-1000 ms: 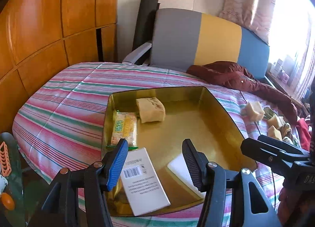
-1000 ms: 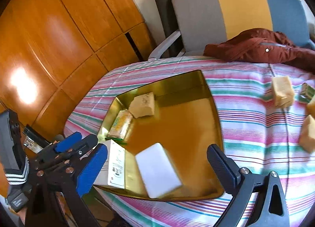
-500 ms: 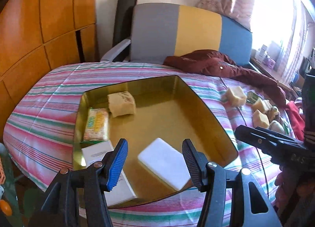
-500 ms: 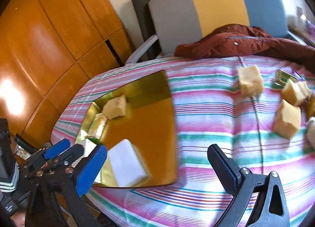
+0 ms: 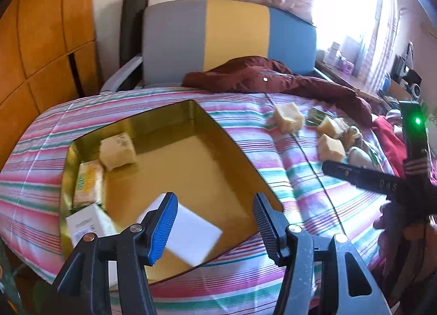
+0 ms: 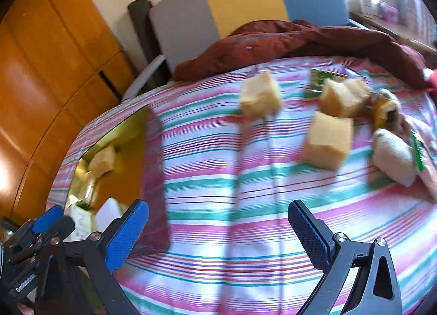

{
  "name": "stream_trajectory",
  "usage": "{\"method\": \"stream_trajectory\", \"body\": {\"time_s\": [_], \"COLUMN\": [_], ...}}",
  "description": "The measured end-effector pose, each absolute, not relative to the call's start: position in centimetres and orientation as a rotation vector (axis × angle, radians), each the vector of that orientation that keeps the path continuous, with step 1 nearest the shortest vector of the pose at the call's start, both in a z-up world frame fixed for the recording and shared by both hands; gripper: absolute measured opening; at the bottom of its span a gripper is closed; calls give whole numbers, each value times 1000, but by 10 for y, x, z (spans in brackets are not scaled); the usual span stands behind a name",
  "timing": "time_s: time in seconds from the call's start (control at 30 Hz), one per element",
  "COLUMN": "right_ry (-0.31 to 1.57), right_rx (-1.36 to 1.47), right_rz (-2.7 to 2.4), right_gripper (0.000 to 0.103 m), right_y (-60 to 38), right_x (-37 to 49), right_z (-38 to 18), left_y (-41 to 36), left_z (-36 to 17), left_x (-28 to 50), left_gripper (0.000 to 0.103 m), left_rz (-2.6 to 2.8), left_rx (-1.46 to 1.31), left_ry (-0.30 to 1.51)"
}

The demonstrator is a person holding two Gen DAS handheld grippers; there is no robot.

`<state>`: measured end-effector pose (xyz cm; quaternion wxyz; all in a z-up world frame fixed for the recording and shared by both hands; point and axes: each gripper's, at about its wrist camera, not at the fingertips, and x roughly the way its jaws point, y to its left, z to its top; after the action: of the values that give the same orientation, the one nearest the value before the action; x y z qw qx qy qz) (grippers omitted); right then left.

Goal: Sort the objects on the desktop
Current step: 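Move both tools back toward the items on the bedspread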

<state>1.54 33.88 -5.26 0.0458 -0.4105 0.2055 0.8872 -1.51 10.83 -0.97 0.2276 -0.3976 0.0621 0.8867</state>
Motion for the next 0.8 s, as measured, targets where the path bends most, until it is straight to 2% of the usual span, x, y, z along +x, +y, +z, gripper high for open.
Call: {"method": "stream_trajectory", "body": {"time_s": [0.43,0.67,0.8], "right_ry": [651,762,759], "right_rx": [-1168,-1057,-997], "right_rz": [2587,2529,2510], "right_gripper": [103,103,103], "right_y": [424,482,512], "right_x": [34,45,43], "right_z": [-39,-26,-16], "left_y": [146,165,179], "left_z": [-12,-13,-14], "left_x": [-11,-17,-20], "left_gripper": [58,58,58], "left_rz": [2361,2328,2301], "left_rx": [-1088,-1095,-1095], "left_ry": [233,250,271]}}
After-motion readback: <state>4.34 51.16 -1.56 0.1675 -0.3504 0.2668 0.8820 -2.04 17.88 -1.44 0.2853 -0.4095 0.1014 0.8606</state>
